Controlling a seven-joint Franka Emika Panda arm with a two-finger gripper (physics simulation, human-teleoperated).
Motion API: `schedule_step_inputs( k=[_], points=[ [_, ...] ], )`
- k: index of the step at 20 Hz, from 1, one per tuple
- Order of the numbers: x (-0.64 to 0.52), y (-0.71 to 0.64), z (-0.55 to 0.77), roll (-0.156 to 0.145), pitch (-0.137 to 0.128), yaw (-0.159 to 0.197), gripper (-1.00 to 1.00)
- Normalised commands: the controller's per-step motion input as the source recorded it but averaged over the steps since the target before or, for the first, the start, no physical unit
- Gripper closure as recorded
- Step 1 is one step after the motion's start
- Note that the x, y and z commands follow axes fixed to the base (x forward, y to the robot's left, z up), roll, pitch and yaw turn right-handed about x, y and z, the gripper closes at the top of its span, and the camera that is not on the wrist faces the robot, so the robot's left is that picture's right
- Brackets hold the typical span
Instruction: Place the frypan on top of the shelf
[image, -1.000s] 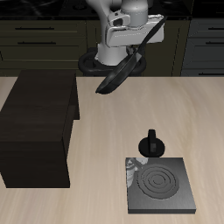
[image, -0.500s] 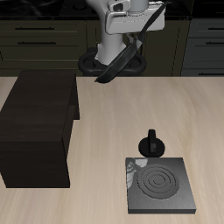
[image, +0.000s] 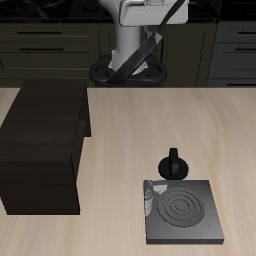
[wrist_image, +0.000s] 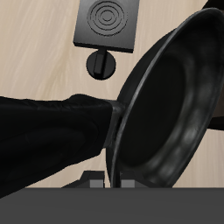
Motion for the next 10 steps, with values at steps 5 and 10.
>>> schedule_step_inputs(
  k=[5,10],
  points=[
    [-0.03,-0.02,0.19,-0.012,-0.032,0.009,1.00],
    [-0.07,-0.06,0.23,-0.001,-0.034,0.008,1.00]
  ],
)
